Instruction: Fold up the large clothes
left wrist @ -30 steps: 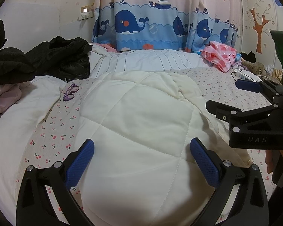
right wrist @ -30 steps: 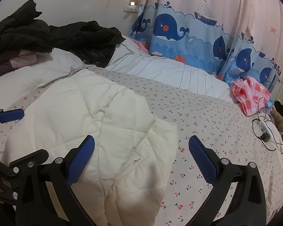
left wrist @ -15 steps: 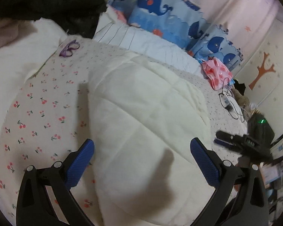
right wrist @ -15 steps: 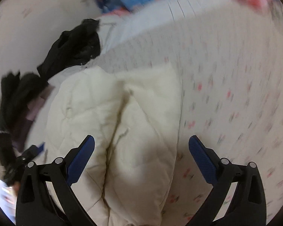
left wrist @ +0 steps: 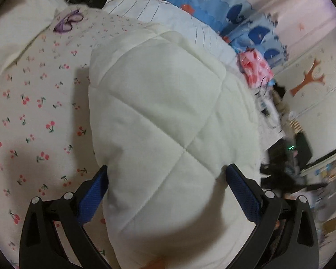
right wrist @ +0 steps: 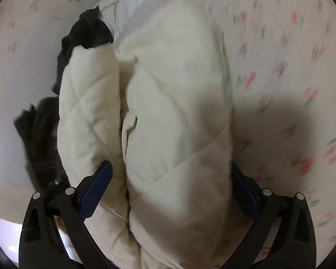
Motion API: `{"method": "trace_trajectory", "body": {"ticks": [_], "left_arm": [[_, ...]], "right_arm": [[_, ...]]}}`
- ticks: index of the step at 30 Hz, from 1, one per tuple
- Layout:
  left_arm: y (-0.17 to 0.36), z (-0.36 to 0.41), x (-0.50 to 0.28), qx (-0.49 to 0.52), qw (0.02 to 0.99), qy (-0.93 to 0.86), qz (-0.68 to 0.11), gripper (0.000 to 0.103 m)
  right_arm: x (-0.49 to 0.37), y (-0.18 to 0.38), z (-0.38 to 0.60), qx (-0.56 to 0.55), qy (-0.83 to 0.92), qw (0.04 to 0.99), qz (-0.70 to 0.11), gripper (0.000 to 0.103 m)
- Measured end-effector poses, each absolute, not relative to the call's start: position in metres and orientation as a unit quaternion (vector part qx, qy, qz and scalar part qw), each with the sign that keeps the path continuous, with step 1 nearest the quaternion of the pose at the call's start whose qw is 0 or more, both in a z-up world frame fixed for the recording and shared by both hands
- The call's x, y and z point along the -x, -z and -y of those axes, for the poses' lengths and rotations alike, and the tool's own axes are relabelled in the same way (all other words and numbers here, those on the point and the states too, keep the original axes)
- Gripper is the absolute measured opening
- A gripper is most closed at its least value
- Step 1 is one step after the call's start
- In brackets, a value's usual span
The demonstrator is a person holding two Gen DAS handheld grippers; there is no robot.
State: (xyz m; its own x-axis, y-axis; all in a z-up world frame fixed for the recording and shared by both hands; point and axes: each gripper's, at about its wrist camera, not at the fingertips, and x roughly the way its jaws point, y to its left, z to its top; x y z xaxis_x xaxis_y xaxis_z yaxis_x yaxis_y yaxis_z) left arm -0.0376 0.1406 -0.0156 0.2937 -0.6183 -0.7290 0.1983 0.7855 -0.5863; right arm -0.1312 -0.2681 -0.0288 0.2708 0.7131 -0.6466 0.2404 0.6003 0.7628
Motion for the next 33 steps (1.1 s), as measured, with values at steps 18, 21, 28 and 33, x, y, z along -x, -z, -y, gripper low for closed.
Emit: {"method": "trace_trajectory", "body": {"ticks": [18,21,28,33], "left_arm": [[0.030,-0.131,0.044,0.180,0.777,0.254,-0.548,0.097],[0.024,-0.125,0.049,0.151,0.795,0.237,-0.537,0.092],[0.012,-0.122,0.062,0.128,0.827,0.194,-0.511,0.090],[-0.047,-0.098,0.119,0.032,0.909,0.116,-0.400,0.093]], "right_arm": [[0.128,0.040,0.258,-0.445,-0.196,0.664,-0.569,0.096],[0.130,0.039,0.260,-0.450,-0.194,0.666,-0.563,0.096],[0.135,0.019,0.259,-0.370,-0.160,0.725,-0.558,0.096],[0.171,-0.040,0.277,-0.242,-0.059,0.823,-0.511,0.096]]}}
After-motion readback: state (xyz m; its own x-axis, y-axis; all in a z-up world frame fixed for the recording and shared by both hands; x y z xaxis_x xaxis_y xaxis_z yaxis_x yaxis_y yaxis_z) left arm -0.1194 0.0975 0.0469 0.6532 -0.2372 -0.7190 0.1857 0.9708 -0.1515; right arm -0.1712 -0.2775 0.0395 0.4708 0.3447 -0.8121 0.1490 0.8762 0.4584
